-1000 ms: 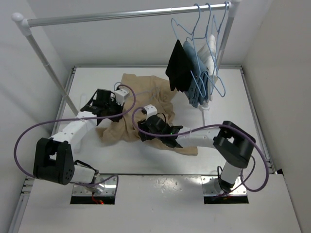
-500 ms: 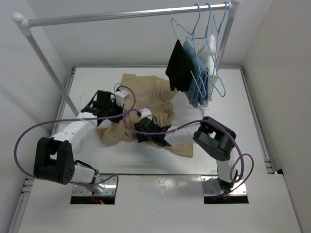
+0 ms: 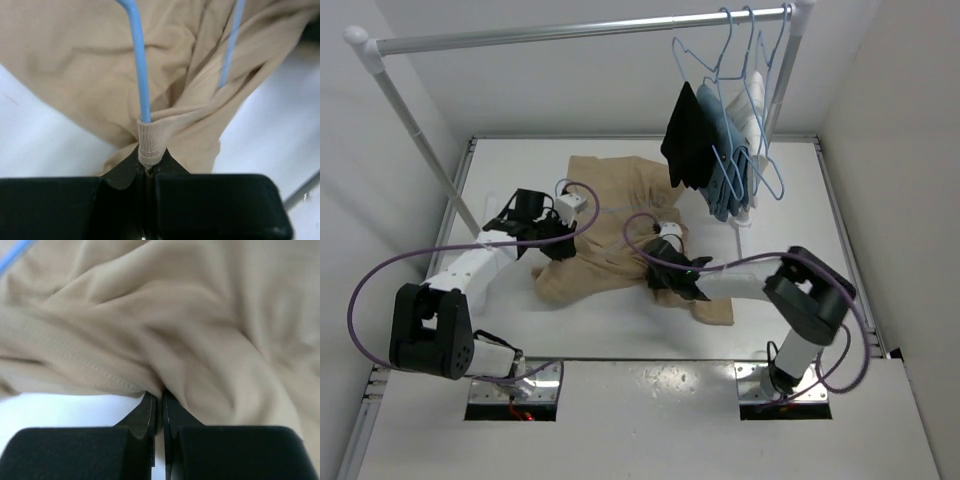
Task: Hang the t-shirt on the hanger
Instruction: Place tshirt on hanger
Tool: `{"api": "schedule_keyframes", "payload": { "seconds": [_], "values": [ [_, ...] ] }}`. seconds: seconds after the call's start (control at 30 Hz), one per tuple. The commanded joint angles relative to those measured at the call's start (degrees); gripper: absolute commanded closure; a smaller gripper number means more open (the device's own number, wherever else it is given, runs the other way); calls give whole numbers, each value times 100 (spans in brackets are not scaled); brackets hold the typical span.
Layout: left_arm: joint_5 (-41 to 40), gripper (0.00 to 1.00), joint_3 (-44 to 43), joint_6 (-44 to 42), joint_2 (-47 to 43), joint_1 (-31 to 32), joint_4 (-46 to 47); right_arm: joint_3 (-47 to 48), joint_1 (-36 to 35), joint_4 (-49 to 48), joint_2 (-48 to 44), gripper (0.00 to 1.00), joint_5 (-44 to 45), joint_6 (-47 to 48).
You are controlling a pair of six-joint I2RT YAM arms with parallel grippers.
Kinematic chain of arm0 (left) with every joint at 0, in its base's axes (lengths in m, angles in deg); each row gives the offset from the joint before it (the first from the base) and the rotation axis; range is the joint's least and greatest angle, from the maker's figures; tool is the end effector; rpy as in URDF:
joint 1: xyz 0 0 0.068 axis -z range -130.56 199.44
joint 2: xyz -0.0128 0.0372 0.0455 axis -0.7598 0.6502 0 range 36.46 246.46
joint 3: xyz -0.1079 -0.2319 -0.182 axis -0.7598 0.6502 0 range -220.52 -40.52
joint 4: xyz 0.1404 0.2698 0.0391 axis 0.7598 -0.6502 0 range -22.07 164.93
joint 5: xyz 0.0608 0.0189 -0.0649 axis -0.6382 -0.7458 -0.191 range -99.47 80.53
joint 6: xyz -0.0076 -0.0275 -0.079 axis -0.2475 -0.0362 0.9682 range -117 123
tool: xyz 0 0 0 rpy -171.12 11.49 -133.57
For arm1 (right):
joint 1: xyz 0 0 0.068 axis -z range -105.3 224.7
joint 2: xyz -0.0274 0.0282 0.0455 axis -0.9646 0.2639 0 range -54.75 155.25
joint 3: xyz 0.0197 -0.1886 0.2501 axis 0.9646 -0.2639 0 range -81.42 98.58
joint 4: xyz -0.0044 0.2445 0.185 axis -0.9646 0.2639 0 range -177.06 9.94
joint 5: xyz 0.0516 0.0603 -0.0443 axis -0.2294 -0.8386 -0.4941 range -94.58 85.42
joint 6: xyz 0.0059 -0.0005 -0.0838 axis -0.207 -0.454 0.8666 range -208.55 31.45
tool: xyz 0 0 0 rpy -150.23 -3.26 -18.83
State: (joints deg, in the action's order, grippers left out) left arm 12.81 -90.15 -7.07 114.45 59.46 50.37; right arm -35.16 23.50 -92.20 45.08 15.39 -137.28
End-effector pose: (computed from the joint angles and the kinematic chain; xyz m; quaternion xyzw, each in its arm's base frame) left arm 0.3182 -0.0846 0.2135 0.2227 0.9053 -0.1830 0.3121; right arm 0.2636 0.2878 0.1082 0.0417 0.9219 0.1633 0.3490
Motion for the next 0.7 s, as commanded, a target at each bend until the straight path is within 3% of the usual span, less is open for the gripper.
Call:
{"api": "schedule_keyframes", "payload": {
  "seconds": [0.0, 0.2, 0.3, 0.5, 0.67],
  "values": [
    [820, 100, -407, -1687, -241, -377, -698, -554, 364, 663, -1268, 100, 139, -313],
    [1770, 100, -460, -4762, -487, -511, -2140, -1285, 690, 1121, -2318, 100, -239, -575],
    [1639, 100, -460, -5494, -487, -239, -2501, -1427, 856, 1182, -2574, 100, -178, -716],
    [1148, 100, -233, -5787, -663, -185, -2247, -1585, 1068, 1463, -2872, 100, -125, -936],
    [277, 100, 321, -6050, -856, -185, -1623, -2068, 1349, 2009, -3857, 100, 122, -885]
  ]
}}
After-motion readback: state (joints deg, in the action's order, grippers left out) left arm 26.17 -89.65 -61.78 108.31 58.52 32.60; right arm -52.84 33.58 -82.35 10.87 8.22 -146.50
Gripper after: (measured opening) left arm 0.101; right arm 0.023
